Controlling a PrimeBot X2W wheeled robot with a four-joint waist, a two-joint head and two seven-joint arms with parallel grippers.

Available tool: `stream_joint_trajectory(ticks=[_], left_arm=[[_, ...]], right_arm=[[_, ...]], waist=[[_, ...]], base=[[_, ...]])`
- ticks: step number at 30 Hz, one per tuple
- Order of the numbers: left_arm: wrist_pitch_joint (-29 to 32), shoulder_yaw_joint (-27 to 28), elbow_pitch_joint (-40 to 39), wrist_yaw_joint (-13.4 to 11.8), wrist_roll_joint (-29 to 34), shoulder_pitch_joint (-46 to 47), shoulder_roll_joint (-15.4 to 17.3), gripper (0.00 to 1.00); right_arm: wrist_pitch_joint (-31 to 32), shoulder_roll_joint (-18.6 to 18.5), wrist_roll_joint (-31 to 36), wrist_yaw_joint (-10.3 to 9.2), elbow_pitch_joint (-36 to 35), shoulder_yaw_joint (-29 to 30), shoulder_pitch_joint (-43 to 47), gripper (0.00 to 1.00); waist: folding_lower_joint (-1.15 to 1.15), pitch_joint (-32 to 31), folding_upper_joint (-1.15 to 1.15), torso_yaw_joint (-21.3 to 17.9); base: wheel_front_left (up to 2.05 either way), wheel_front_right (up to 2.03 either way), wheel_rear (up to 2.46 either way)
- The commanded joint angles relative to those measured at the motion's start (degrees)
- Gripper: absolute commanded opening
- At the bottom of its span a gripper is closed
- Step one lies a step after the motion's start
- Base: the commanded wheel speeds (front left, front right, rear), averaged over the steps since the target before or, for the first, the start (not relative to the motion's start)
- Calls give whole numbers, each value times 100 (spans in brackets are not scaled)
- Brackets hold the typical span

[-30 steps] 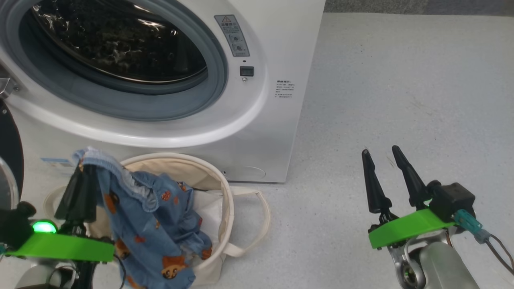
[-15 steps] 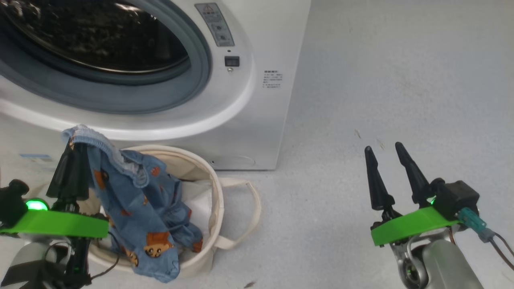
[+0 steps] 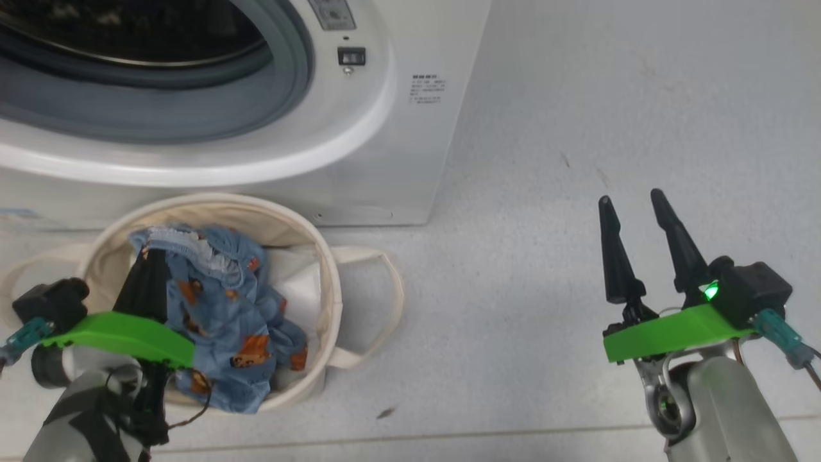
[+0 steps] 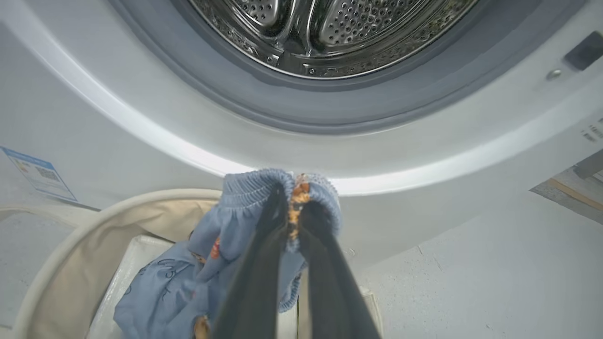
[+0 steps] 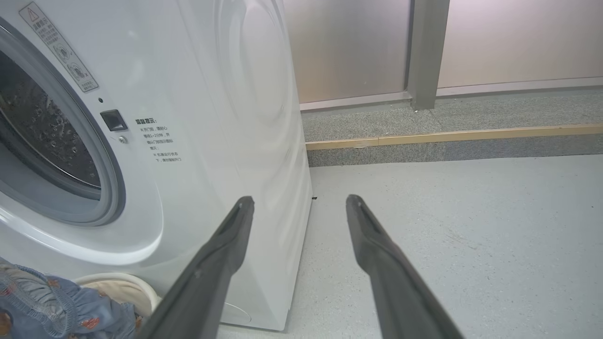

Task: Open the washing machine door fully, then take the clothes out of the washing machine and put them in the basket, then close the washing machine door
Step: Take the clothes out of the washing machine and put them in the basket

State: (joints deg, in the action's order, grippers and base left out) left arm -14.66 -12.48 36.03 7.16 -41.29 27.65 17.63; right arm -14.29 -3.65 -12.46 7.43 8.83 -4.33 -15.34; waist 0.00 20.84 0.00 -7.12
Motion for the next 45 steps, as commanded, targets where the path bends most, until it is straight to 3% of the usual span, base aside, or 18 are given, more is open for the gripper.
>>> stream_joint_trajectory(ticks=[1,12,19,20,21,22,23,39,45], left_arm=[[-34,72,182,32,-104,291,142,0],[37,-665,2437,32,-794,1104,213,0],[117,-868,2978,33,-1173,1318,268,1],[118,-912,3044,33,-1198,1341,280,8],[115,-963,3108,33,-1208,1363,289,32],[111,-998,3158,33,-1232,1384,287,72],[103,-1025,3202,33,-1258,1402,287,100],[-24,-1601,3638,33,-987,1087,212,100],[-30,-1722,3181,33,-907,846,345,100]], right_arm=[[-71,-39,70,6,-237,-62,-133,100],[-71,20,49,6,-475,-46,-375,100],[-71,52,22,6,-525,-63,-463,100],[-71,55,21,6,-531,-57,-470,100],[-71,58,19,6,-532,-53,-473,100],[-71,61,17,6,-531,-48,-475,100],[-71,63,17,6,-526,-47,-475,100],[-71,73,18,6,-134,-263,-356,100],[-71,73,-22,6,75,-366,-195,100]], waist=[[0,238,0,-57],[0,887,0,-488],[0,1048,0,-630],[0,1059,0,-638],[0,1065,0,-642],[0,1069,0,-641],[0,1061,0,-637],[0,138,0,-177],[0,-375,0,21]], base=[[0,0,0],[0,0,0],[0,0,0],[0,0,0],[0,0,0],[0,0,0],[0,0,0],[0,0,0],[0,0,0]])
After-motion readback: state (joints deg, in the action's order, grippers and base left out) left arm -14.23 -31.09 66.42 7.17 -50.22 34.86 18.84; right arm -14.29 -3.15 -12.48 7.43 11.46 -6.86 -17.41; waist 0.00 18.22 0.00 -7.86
